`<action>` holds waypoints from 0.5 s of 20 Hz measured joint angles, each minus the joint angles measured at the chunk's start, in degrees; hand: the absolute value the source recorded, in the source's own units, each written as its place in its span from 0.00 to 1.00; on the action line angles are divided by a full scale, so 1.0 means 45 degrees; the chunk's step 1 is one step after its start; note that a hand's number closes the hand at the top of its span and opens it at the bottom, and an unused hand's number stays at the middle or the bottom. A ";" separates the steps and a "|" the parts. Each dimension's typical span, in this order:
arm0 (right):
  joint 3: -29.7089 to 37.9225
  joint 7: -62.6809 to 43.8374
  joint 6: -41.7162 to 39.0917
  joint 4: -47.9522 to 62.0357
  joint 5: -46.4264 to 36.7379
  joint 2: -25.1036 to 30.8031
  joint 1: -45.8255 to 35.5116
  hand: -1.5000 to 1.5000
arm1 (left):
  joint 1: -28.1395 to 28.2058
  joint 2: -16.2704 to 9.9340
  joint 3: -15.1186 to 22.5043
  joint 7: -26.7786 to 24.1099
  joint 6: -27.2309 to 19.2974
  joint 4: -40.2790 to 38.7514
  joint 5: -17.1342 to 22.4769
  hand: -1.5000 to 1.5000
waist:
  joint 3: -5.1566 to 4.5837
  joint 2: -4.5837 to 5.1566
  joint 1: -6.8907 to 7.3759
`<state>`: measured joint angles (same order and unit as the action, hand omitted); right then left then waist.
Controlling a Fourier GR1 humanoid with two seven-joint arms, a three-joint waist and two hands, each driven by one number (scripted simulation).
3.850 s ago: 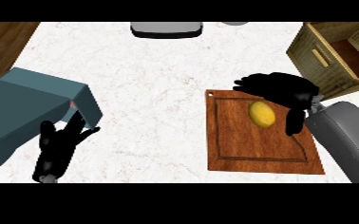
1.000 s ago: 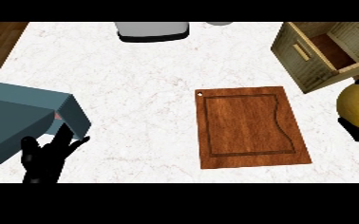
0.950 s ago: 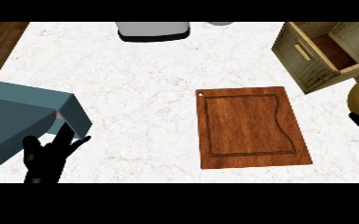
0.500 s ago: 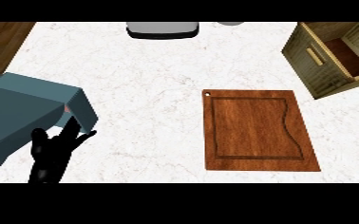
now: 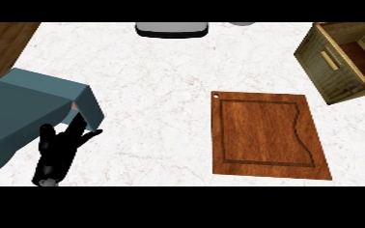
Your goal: Pick the lemon from the cutting board and place it in the basket
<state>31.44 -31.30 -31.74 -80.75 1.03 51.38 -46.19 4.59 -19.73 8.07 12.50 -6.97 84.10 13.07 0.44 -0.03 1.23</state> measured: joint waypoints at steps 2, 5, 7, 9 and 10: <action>-0.0356 0.0569 0.0110 0.0874 -0.0423 0.0174 -0.0377 1.00 | -0.0081 0.0032 -0.0042 -0.0111 0.0109 -0.0112 0.0006 0.50 | 0.0003 0.0015 0.0066; -0.0795 0.1673 0.0424 0.2173 -0.1065 0.0146 -0.0664 1.00 | -0.0079 0.0130 -0.0032 -0.0088 0.0015 -0.0064 -0.0128 0.50 | 0.0008 0.0024 0.0114; -0.1025 0.2231 0.0675 0.3099 -0.1392 0.0092 -0.0948 1.00 | -0.0078 0.0166 -0.0015 0.0078 0.0010 0.0024 -0.0148 0.50 | 0.0005 0.0028 0.0142; -0.1096 0.2662 0.0869 0.3893 -0.1529 -0.0026 -0.1124 1.00 | -0.0073 0.0214 -0.0050 0.0040 0.0043 -0.0028 -0.0162 0.50 | 0.0021 0.0020 0.0133; -0.1101 0.2915 0.0925 0.4366 -0.1583 -0.0059 -0.1188 1.00 | -0.0058 0.0268 -0.0045 0.0014 -0.0015 -0.0016 -0.0215 0.50 | 0.0024 0.0021 0.0145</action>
<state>26.49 -18.19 -27.58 -61.11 -6.09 51.12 -51.53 4.33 -18.52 7.87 12.56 -7.03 84.02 12.10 0.55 0.07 1.88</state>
